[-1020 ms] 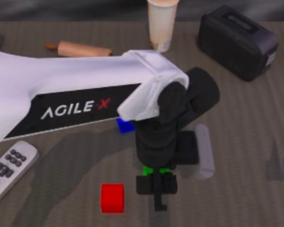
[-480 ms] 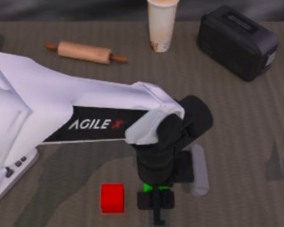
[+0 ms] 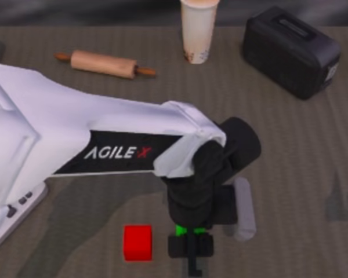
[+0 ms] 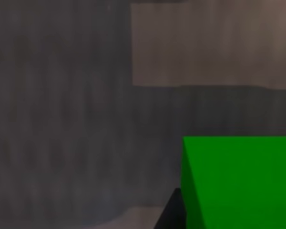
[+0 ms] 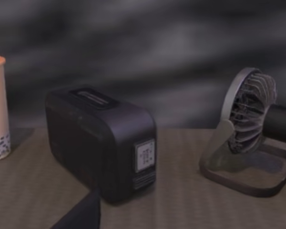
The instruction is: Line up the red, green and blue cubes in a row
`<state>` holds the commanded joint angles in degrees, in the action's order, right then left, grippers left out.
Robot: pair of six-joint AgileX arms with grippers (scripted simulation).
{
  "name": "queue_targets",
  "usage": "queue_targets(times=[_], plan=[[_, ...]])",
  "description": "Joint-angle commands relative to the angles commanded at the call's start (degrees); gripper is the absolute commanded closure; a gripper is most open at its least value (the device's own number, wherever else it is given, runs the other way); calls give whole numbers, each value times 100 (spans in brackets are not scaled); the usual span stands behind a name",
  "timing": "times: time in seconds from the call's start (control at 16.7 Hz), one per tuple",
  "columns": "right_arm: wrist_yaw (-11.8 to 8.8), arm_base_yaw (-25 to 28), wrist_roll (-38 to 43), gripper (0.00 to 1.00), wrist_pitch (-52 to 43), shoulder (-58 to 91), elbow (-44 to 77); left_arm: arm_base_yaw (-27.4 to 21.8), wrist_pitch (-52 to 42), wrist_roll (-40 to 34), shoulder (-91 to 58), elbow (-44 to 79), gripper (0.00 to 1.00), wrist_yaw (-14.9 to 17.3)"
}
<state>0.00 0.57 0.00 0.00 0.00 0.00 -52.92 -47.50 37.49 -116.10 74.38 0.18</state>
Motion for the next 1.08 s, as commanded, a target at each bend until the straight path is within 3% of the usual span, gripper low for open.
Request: queue_targets(times=[0.42, 1.08], plan=[[0, 0, 0, 0, 0, 0, 0, 0, 0, 0, 0, 0, 2, 0], [0, 0, 0, 0, 0, 0, 0, 7, -100, 4, 37, 77, 0, 0]])
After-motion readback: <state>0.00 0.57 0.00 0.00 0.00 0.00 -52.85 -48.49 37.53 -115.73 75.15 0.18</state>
